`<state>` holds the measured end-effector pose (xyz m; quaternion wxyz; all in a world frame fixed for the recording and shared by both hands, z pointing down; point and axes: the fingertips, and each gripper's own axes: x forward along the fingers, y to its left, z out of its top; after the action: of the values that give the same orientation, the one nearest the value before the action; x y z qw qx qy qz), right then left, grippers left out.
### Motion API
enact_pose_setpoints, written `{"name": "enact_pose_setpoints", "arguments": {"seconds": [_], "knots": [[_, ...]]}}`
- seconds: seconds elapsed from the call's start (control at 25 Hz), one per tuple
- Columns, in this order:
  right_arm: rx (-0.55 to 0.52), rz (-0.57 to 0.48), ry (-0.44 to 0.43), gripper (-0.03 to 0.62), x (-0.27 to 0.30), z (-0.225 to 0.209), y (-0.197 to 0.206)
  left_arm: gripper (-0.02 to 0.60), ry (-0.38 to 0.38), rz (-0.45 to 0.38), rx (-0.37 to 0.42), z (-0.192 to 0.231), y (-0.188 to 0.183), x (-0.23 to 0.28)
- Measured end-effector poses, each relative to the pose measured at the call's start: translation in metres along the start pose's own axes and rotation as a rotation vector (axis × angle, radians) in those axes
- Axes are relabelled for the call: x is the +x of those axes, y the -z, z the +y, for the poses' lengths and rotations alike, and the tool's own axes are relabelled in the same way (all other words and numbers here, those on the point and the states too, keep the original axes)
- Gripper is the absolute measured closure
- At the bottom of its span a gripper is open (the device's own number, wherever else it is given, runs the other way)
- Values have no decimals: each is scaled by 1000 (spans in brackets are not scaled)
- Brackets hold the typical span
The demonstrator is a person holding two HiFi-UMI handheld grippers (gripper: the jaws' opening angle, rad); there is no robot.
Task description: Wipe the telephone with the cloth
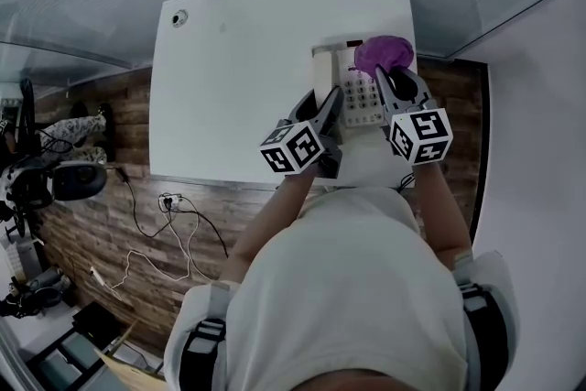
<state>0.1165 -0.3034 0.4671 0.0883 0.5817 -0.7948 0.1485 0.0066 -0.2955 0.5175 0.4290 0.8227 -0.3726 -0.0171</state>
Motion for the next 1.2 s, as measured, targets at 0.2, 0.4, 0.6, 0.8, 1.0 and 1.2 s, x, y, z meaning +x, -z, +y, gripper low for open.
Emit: {"name": "enact_pose_setpoints", "arguments": {"seconds": [0.2, 0.4, 0.6, 0.8, 1.0, 1.2], "knots": [[-4, -26, -33, 548, -1, 14, -7, 354, 130, -45, -60, -16, -3, -17], [-12, -55, -83, 548, -16, 36, -12, 354, 251, -83, -109, -38, 2, -38], [-10, -81, -122, 548, -32, 52, -15, 354, 319, -109, -140, -54, 8, -56], [-1, -102, -168, 548, -52, 74, -15, 354, 359, -130, -151, -64, 19, -75], [15, -112, -209, 548, -70, 93, -16, 354, 382, -162, -190, -71, 22, -92], [10, -110, -251, 548, -98, 119, -4, 354, 406, -200, -239, -79, 31, -115]]}}
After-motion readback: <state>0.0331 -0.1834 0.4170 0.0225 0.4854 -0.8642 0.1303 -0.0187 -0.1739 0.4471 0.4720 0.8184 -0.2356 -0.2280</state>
